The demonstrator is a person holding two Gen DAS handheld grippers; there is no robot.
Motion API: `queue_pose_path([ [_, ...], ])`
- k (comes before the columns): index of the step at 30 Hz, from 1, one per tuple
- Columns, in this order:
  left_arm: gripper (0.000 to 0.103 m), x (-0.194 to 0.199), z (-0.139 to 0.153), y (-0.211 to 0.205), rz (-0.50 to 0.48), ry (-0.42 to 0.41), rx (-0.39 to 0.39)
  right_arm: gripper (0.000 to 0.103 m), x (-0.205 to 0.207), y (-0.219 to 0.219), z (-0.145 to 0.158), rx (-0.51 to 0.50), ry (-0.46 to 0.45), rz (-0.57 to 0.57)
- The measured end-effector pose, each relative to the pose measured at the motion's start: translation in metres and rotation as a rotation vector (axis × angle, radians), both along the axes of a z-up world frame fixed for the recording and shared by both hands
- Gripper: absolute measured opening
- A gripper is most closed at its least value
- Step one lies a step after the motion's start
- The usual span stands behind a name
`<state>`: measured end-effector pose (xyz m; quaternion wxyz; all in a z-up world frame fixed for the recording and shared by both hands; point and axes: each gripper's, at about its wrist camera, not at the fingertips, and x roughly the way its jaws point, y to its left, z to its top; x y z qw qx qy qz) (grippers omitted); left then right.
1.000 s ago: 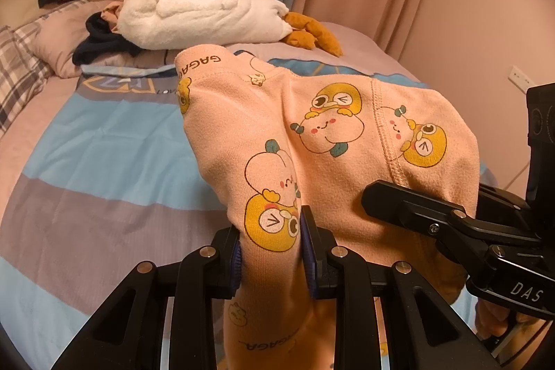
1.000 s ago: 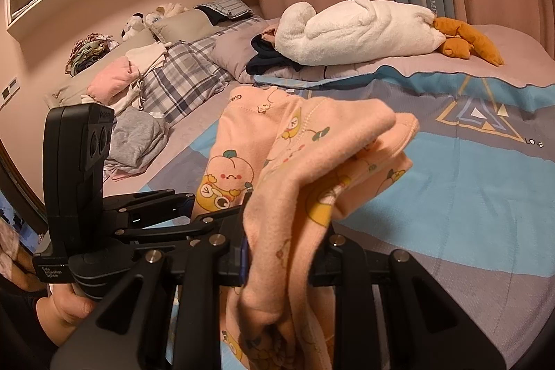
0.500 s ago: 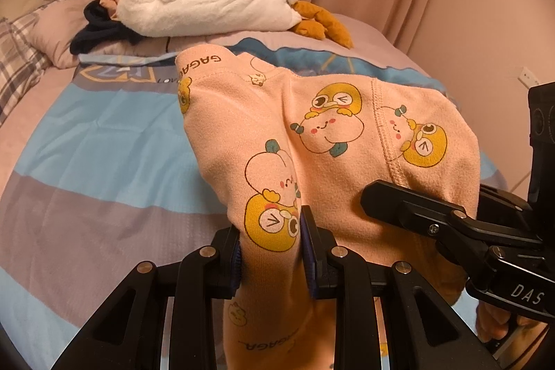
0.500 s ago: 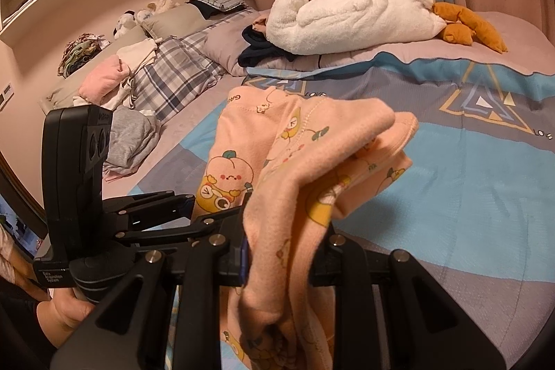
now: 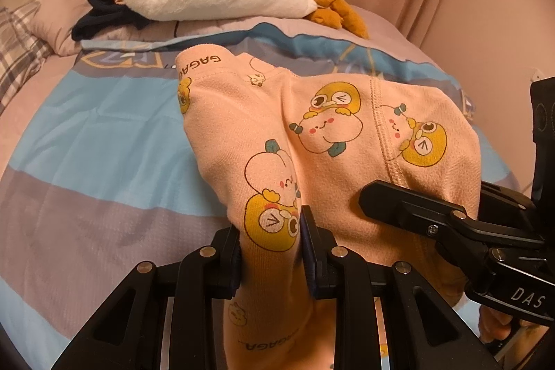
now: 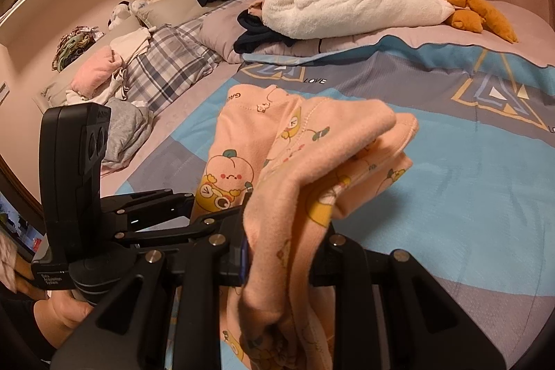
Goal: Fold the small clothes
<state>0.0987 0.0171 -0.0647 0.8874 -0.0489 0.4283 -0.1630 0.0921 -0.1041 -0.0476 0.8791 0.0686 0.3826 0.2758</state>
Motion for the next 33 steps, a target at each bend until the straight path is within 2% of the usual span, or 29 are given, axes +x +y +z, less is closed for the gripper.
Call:
queue_pose_path([
  [33,0.026,0.044,-0.033,0.012,0.026,0.07,0.024,0.024,0.053,0.021,-0.034,-0.017,0.069,0.015],
])
